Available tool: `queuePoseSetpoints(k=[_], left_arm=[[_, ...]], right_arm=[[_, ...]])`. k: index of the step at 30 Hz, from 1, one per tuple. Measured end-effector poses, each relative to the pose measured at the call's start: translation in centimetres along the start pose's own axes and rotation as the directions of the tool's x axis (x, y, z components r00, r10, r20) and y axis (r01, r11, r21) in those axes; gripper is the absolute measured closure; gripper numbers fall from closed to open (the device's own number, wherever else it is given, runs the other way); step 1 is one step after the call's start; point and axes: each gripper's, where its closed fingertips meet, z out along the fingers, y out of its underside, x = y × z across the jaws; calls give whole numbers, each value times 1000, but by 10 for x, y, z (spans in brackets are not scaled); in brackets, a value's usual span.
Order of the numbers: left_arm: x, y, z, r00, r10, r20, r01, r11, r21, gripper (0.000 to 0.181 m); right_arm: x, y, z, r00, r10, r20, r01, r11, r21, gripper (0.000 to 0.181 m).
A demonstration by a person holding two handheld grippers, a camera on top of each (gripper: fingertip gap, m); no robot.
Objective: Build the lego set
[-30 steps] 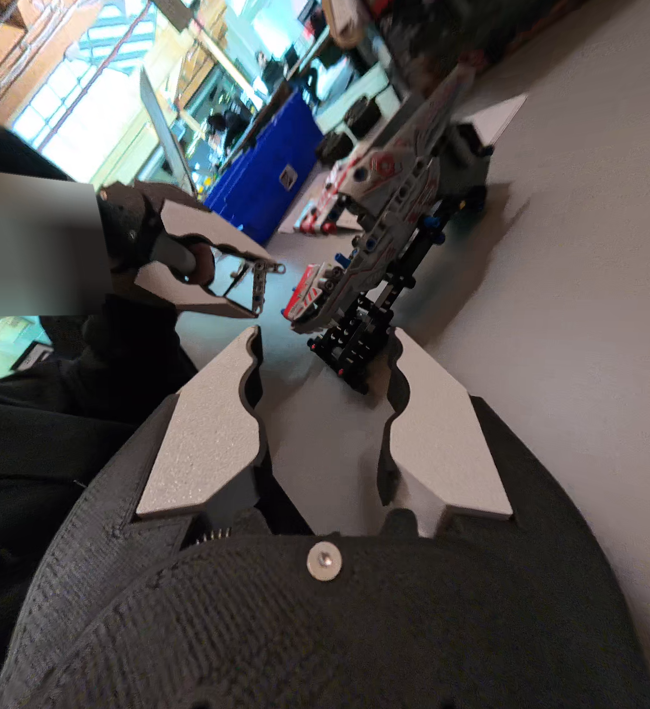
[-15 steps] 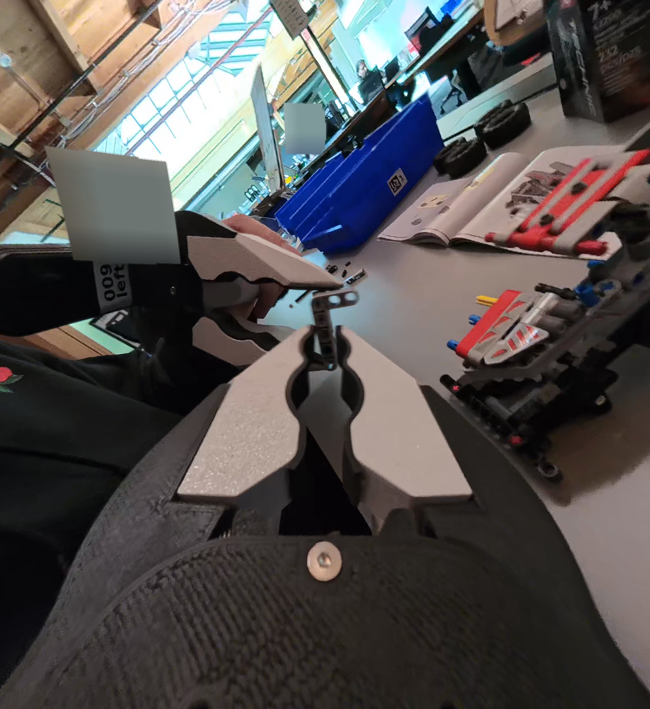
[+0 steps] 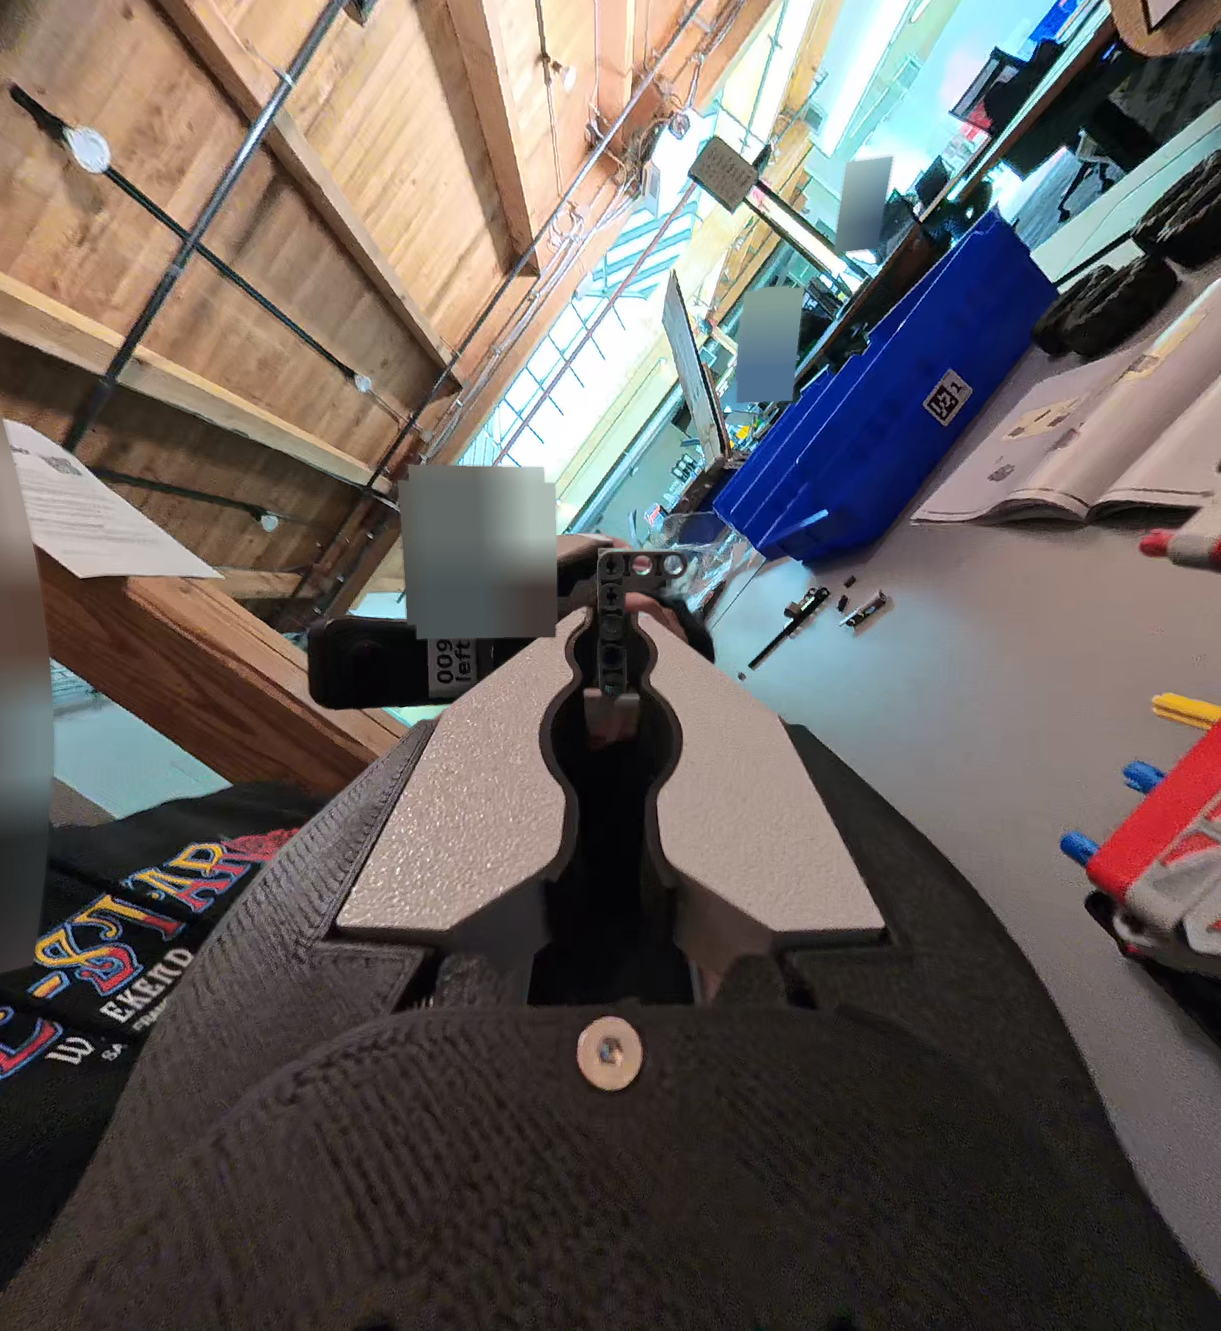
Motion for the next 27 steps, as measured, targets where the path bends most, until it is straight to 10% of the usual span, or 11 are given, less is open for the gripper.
queuePoseSetpoints(k=[1,7,13,27], left_arm=[[-3,-1,-4,1000,-21,18,21,1000,16,147],[-6,0,-27,966,200,166,-197,980,-37,156],[-7,14,-37,764,569,305,-514,822,-247,159],[7,11,-15,492,822,288,-755,567,-328,176]], right_arm=[[1,-2,3,1000,6,-2,-6,1000,10,176],[0,-7,18,996,85,4,-85,995,56,176],[3,6,27,988,153,-9,-152,986,63,176],[9,20,8,968,250,-26,-246,964,104,176]])
